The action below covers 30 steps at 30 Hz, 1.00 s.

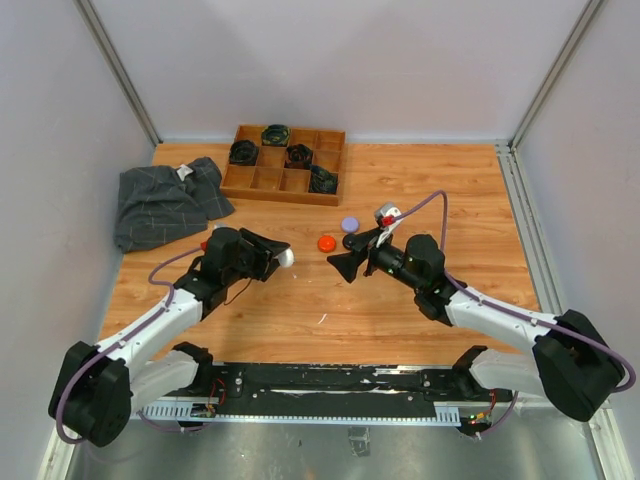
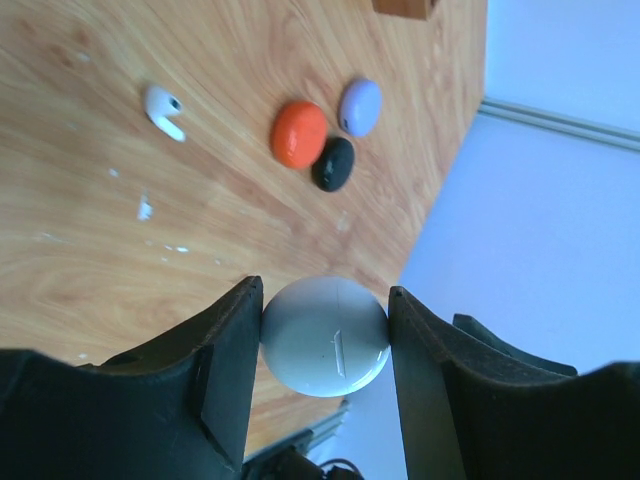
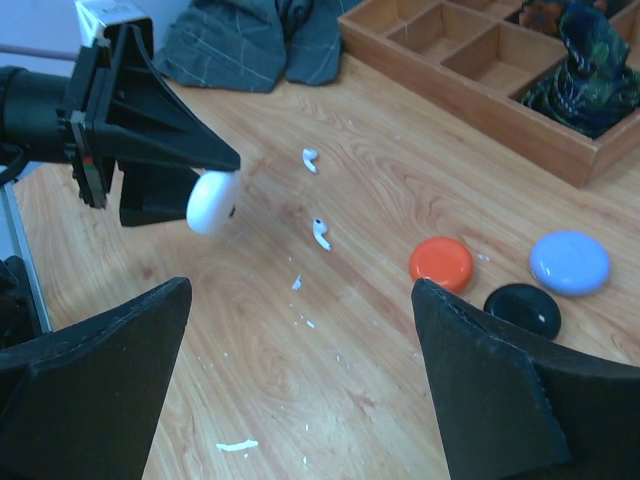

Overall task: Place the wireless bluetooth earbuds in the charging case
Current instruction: Pick up the charging case at the center of the board.

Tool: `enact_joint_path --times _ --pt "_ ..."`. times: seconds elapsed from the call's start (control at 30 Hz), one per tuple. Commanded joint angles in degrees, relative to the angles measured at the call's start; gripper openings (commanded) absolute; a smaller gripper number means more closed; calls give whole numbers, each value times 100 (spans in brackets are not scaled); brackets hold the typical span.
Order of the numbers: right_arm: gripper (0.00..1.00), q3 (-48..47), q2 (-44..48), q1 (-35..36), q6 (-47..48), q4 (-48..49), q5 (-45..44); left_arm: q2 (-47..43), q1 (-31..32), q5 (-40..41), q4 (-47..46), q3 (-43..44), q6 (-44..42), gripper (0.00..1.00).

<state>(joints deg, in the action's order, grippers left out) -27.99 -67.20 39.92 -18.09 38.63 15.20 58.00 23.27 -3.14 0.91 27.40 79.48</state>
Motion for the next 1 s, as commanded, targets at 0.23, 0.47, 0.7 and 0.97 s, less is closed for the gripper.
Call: enact_joint_path --times 0.23,0.47,0.7,0.97 --pt "87 248 -537 827 297 1747 -702 66 1062 1102 -717 171 1175 41" --pt "77 308 -1137 1203 248 2545 -1268 246 1575 1551 -963 265 1562 40" --pt "68 404 -1716 1311 152 3420 -1698 402 1915 1893 -1021 363 1738 40" --pt "58 444 -2085 1343 112 3878 -1942 509 2062 2019 -1139 363 1831 41"
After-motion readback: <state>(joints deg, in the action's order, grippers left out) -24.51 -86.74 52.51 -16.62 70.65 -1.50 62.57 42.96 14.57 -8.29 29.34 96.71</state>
